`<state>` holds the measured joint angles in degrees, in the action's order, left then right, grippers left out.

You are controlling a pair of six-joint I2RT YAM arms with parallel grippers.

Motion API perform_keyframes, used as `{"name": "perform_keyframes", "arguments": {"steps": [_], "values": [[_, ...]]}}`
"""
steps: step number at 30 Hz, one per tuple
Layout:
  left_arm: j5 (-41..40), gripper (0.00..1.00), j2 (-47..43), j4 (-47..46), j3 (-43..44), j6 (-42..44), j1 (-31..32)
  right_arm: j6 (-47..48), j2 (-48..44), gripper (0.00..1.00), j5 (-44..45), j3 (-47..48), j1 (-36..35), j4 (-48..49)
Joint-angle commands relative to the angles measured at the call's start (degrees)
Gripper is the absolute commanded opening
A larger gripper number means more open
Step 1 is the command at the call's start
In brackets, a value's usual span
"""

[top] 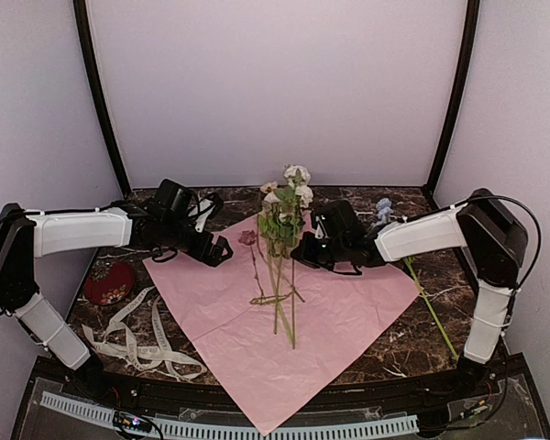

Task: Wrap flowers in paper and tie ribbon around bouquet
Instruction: Place the fake flower on the flattened wrapping paper, then pick up the fake flower from the corner of the board.

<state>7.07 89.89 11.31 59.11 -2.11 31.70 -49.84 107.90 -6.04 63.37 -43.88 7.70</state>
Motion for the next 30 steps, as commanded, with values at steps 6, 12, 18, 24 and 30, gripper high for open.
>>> {"name": "perform_keyframes", "arguments": {"steps": [6, 12, 18, 24, 30], "values": [[0.8, 0.99, -1.0, 1.0, 0.9, 0.5, -0.3, 3.0, 4.7, 0.16, 3.8, 4.8, -0.2, -0.1], [0.6, 0.99, -1.1, 1.0, 0.9, 0.7, -0.3, 6.7, 2.7, 0.43, 7.5, 6.5, 0.0, -7.6], [0.6, 0.99, -1.1, 1.3, 1.0, 0.8, -0.2, 16.7, -5.4, 0.47, 12.1, 9.4, 2.0, -20.4], [0.5, 0.99, -1.7, 0.6, 0.7, 1.0, -0.3, 23.4, -12.8, 0.55, 18.8, 7.1, 12.0, -40.0], [0.8, 0.99, -1.4, 0.8, 0.8, 0.9, -0.2, 27.6, -12.6, 0.70, 20.4, 0.8, 25.8, -50.0]]}}
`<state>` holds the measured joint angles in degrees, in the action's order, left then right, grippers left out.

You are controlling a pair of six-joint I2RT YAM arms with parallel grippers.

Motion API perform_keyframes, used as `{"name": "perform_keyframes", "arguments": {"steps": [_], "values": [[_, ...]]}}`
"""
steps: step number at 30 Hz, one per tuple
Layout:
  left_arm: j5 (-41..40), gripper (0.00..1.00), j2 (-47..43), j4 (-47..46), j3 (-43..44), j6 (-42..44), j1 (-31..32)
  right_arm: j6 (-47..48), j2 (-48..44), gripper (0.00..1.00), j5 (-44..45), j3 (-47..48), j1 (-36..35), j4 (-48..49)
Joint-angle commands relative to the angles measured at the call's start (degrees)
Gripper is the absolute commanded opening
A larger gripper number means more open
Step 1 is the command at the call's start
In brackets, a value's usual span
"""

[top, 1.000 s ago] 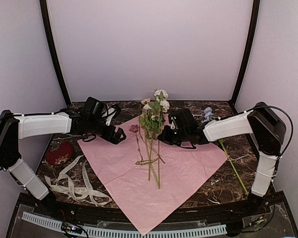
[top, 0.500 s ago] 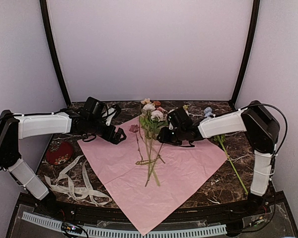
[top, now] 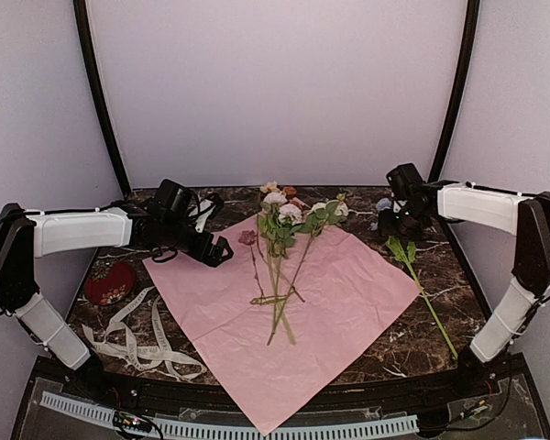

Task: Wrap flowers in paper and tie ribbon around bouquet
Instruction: Pick up the fake flower from the corner of the board.

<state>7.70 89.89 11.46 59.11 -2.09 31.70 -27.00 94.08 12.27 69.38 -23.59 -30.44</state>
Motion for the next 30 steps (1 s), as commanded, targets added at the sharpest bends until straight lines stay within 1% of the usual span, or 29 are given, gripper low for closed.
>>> {"name": "perform_keyframes", "arguments": {"steps": [1, 3, 5, 9, 10, 13, 15, 17, 21, 24, 25, 30], "values": [[0.1, 0.99, -1.1, 1.0, 1.1, 0.9, -0.3, 5.6, 1.2, 0.70, 1.3, -6.1, 7.4, -11.5], [0.6, 0.99, -1.0, 1.3, 1.3, 0.8, -0.3, 6.8, 1.6, 0.68, -0.7, -7.3, 10.4, -10.6], [0.7, 0.99, -1.2, 0.7, 0.7, 0.8, -0.3, 7.7, 2.3, 0.63, -3.4, -8.2, 12.5, -9.6], [0.1, 0.99, -1.1, 1.3, 1.1, 0.9, -0.3, 9.6, 4.0, 0.45, -5.0, -9.7, 15.3, -7.8], [0.2, 0.99, -1.3, 1.1, 1.0, 0.9, -0.3, 10.1, 4.5, 0.43, -6.3, -10.1, 15.8, -7.1], [0.4, 0.99, -1.6, 0.5, 0.6, 0.9, -0.3, 11.2, 6.3, 0.43, -10.2, -10.1, 16.5, -6.5], [0.4, 0.99, -1.5, 1.1, 1.0, 0.9, -0.3, 12.0, 7.4, 0.42, -9.4, -9.9, 16.5, -5.8], [0.5, 0.99, -1.6, 0.9, 0.9, 0.9, -0.3, 12.6, 8.7, 0.35, -8.4, -9.7, 16.8, -5.4], [0.2, 0.99, -1.6, 1.2, 0.9, 1.0, -0.2, 15.1, 10.1, 0.18, -5.9, -8.7, 17.0, -6.3], [0.5, 0.99, -2.0, 0.3, 0.4, 1.2, -0.3, 16.5, 7.9, 0.02, -2.2, -8.6, 17.0, -7.3], [0.5, 0.99, -2.2, -0.2, 0.2, 1.2, -0.3, 16.8, 6.8, 0.00, -1.1, -8.3, 17.0, -7.8], [2.6, 0.99, -2.9, -1.8, -0.4, 1.2, -0.3, 16.8, -1.5, 0.00, 6.0, -5.4, 17.0, -9.2]]}}
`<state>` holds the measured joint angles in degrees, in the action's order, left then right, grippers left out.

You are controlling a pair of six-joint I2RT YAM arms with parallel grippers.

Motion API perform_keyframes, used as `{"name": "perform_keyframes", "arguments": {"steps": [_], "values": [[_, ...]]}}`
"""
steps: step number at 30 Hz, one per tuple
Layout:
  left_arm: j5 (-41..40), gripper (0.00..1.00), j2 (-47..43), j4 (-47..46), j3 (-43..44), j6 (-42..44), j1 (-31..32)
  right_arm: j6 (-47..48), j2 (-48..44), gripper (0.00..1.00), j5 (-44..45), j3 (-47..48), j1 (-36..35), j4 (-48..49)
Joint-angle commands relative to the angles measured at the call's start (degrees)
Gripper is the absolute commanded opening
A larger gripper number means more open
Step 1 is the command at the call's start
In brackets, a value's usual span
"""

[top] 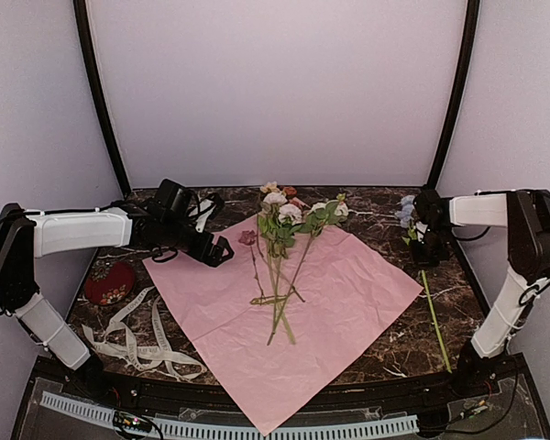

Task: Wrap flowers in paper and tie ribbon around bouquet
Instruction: Pick up the fake flower from the corner of the board, then pass from the right arm to the left

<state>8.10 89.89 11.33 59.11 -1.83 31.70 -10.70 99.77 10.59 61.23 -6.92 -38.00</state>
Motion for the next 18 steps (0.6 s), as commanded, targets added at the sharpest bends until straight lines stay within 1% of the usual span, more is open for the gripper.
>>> {"name": "perform_keyframes", "arguments": {"steps": [1, 5, 7, 8, 9, 11, 12, 14, 16, 18], "values": [[2.4, 0.99, -3.4, -2.7, -1.0, 0.9, -0.3, -0.1, -9.9, 0.00, 8.5, 3.7, 0.1, -2.1], [4.9, 0.97, -5.6, -5.7, -2.8, 0.6, -0.2, -2.1, -21.3, 0.00, 11.6, 6.5, -3.2, -0.7], [7.7, 0.93, -7.2, -8.5, -4.6, 0.3, -0.1, -3.5, -27.4, 0.00, 11.8, 7.1, -6.3, 0.5], [9.5, 0.90, -7.9, -9.9, -5.2, -0.2, 0.0, -3.8, -30.1, 0.00, 10.4, 7.3, -8.4, 1.7], [11.5, 0.87, -8.6, -10.7, -5.3, -0.8, 0.6, -3.8, -33.6, 0.00, 6.3, 7.1, -10.8, 3.5], [13.6, 0.83, -10.4, -12.2, -5.0, -0.9, 2.9, -4.8, -37.6, 0.00, -6.7, 5.3, -12.9, 10.3], [13.6, 0.82, -11.2, -13.2, -4.7, -0.4, 5.7, -7.4, -39.2, 0.00, -14.3, 2.9, -13.7, 14.1], [12.9, 0.81, -12.3, -15.7, -3.7, 0.5, 10.7, -13.7, -41.3, 0.00, -27.4, -1.6, -16.4, 25.5], [14.4, 0.81, -12.7, -19.5, -2.4, -1.2, 14.5, -20.3, -41.9, 0.00, -34.5, -6.7, -20.6, 39.4], [18.0, 0.82, -12.3, -24.9, -2.1, -5.9, 16.3, -24.7, -40.5, 0.00, -35.5, -10.1, -25.8, 50.8]]}}
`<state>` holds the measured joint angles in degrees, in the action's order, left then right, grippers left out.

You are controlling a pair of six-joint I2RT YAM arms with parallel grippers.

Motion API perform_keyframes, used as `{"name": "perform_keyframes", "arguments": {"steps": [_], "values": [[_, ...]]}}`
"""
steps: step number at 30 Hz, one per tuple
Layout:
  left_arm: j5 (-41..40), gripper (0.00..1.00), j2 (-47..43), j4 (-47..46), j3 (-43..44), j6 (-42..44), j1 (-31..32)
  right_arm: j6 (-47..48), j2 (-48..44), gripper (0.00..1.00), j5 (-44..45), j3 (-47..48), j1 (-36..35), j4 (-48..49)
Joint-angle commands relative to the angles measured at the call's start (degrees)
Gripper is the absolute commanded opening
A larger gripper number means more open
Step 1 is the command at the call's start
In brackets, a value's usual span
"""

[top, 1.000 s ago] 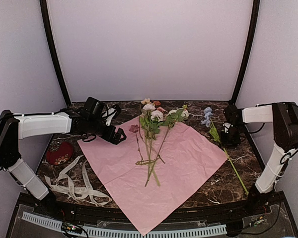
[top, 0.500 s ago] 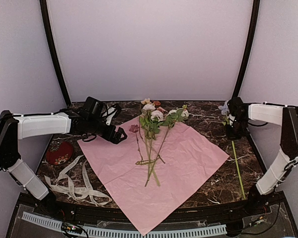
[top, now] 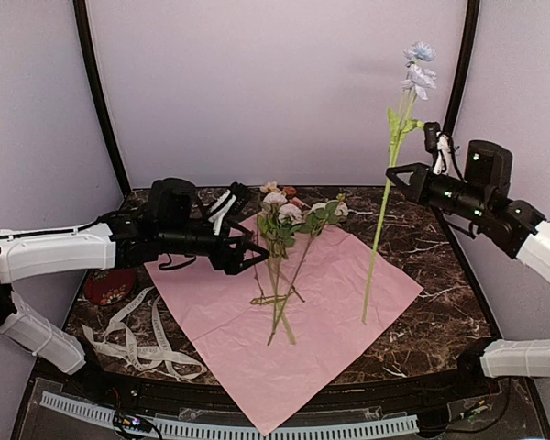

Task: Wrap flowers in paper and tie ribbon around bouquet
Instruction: Pass from the right arm to the left

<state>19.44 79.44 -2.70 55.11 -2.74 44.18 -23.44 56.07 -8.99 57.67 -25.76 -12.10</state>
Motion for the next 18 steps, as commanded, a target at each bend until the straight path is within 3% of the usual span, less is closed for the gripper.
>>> {"name": "perform_keyframes", "arguments": {"steps": [1, 5, 10, 12, 16, 18], "values": [[8.0, 0.83, -1.5, -13.6, 1.9, -7.2, 4.3, -13.1, 4.7, 0.00, -15.0, -7.1, -9.6, 28.6], [12.4, 0.84, 1.1, -17.6, 3.3, -10.8, 6.3, -15.1, 13.3, 0.00, -16.4, -4.9, -17.7, 37.8], [7.0, 0.80, 3.2, -15.1, 3.5, -12.2, 6.8, -13.5, 22.4, 0.00, -16.9, 1.3, -24.0, 37.9], [5.5, 0.65, 3.3, -14.6, 2.9, -12.3, 6.8, -13.6, 25.1, 0.00, -17.5, 2.2, -25.2, 39.0], [1.5, 0.14, 1.8, -16.3, 0.2, -13.7, 6.8, -14.6, 27.1, 0.00, -17.7, 2.9, -25.9, 40.0], [-0.2, 0.00, 0.8, -17.4, -1.2, -14.3, 6.8, -14.5, 27.5, 0.00, -18.0, 2.9, -25.9, 40.6]]}}
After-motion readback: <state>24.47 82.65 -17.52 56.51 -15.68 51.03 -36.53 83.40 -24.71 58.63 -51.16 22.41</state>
